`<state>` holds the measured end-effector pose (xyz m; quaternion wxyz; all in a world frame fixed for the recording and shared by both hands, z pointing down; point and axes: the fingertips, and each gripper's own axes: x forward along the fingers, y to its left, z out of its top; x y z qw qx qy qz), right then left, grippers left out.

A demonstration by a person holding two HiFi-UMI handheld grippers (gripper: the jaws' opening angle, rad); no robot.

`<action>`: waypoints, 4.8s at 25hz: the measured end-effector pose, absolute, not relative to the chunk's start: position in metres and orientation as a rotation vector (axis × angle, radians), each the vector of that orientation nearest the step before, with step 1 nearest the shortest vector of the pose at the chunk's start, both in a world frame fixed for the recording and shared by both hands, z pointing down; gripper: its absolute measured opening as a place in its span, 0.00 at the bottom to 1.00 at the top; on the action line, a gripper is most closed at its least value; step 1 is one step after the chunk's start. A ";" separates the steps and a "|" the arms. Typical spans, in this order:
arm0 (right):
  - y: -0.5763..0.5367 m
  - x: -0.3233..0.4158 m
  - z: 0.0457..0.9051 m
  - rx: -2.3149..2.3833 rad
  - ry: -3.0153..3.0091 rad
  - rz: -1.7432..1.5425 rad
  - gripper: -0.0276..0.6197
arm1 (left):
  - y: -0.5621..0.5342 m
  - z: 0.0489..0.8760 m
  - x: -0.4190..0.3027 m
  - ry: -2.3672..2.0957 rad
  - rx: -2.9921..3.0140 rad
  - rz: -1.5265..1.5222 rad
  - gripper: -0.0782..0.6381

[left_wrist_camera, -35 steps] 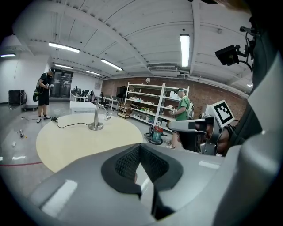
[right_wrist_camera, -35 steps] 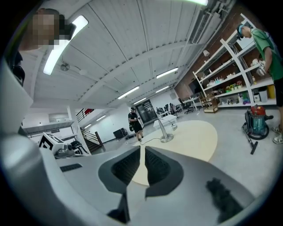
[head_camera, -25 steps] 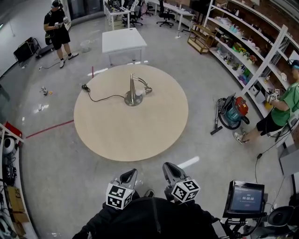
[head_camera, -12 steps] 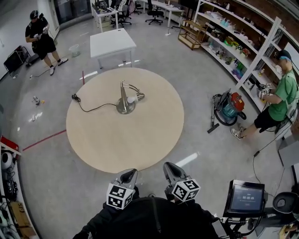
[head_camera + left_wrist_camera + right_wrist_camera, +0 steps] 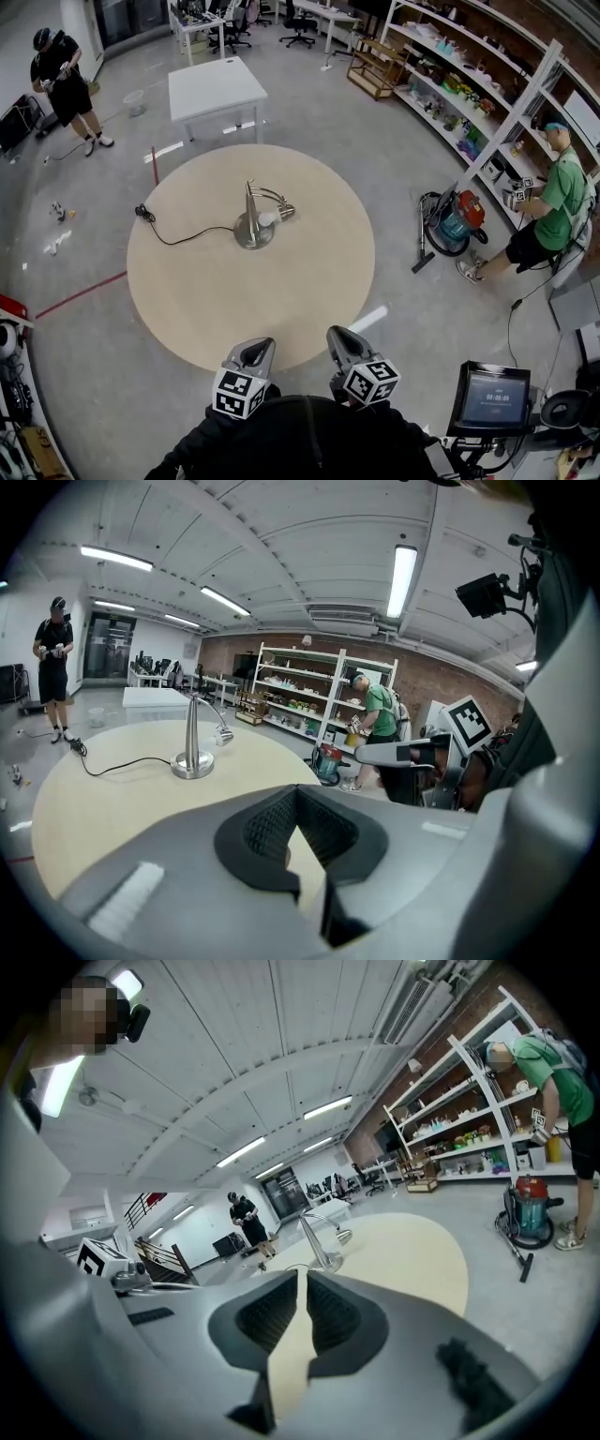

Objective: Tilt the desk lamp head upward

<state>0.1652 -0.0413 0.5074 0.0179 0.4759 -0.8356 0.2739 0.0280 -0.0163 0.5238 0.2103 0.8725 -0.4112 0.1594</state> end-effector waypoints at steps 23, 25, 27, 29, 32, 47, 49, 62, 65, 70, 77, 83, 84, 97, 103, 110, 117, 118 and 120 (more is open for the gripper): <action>-0.119 0.083 0.499 1.471 -2.493 0.778 0.07 | -0.093 0.532 -0.064 -1.124 2.380 0.311 0.12; -0.129 0.084 0.507 1.452 -2.509 0.789 0.07 | -0.098 0.536 -0.059 -1.133 2.389 0.320 0.12; -0.139 0.083 0.509 1.425 -2.536 0.796 0.07 | -0.104 0.536 -0.058 -1.157 2.389 0.328 0.12; -0.149 0.081 0.509 1.398 -2.565 0.796 0.07 | -0.112 0.534 -0.060 -1.198 2.378 0.341 0.12; -0.168 0.086 0.509 1.371 -2.599 0.788 0.09 | -0.128 0.529 -0.060 -1.273 2.360 0.356 0.12; -0.294 0.143 0.543 1.240 -2.644 0.831 0.20 | -0.261 0.507 -0.028 -1.622 2.281 0.492 0.18; -0.301 0.142 0.552 1.212 -2.639 0.859 0.22 | -0.273 0.510 -0.032 -1.676 2.242 0.521 0.25; -0.376 0.107 0.606 1.204 -2.579 1.146 0.47 | -0.348 0.573 -0.051 -1.633 2.183 0.591 0.37; -0.387 0.099 0.620 1.228 -2.539 1.226 0.51 | -0.365 0.590 -0.054 -1.610 2.185 0.594 0.38; -0.413 0.089 0.641 1.277 -2.479 1.344 0.53 | -0.394 0.604 -0.050 -1.576 2.213 0.606 0.39; -0.449 0.072 0.671 1.318 -2.440 1.464 0.56 | -0.429 0.630 -0.039 -1.514 2.246 0.622 0.40; -0.453 0.066 0.684 1.339 -2.403 1.675 0.56 | -0.431 0.628 -0.035 -1.530 2.286 0.611 0.38; -0.455 0.065 0.686 1.338 -2.397 1.692 0.56 | -0.431 0.628 -0.035 -1.536 2.290 0.613 0.37; -0.464 0.071 0.678 1.425 -2.419 1.606 0.55 | -0.430 0.628 -0.036 -1.542 2.305 0.659 0.32; -0.471 0.089 0.652 1.487 -2.436 1.376 0.55 | -0.430 0.627 -0.038 -1.555 2.302 0.654 0.32; -0.476 0.106 0.622 1.529 -2.456 1.154 0.55 | -0.427 0.632 -0.039 -1.551 2.284 0.658 0.31; -0.463 0.106 0.587 1.531 -2.449 1.019 0.55 | -0.411 0.614 -0.045 -1.548 2.266 0.653 0.32; -0.464 0.107 0.587 1.532 -2.444 1.007 0.55 | -0.412 0.611 -0.045 -1.562 2.277 0.644 0.32; -0.466 0.110 0.589 1.530 -2.435 0.990 0.55 | -0.414 0.596 -0.044 -1.628 2.321 0.613 0.42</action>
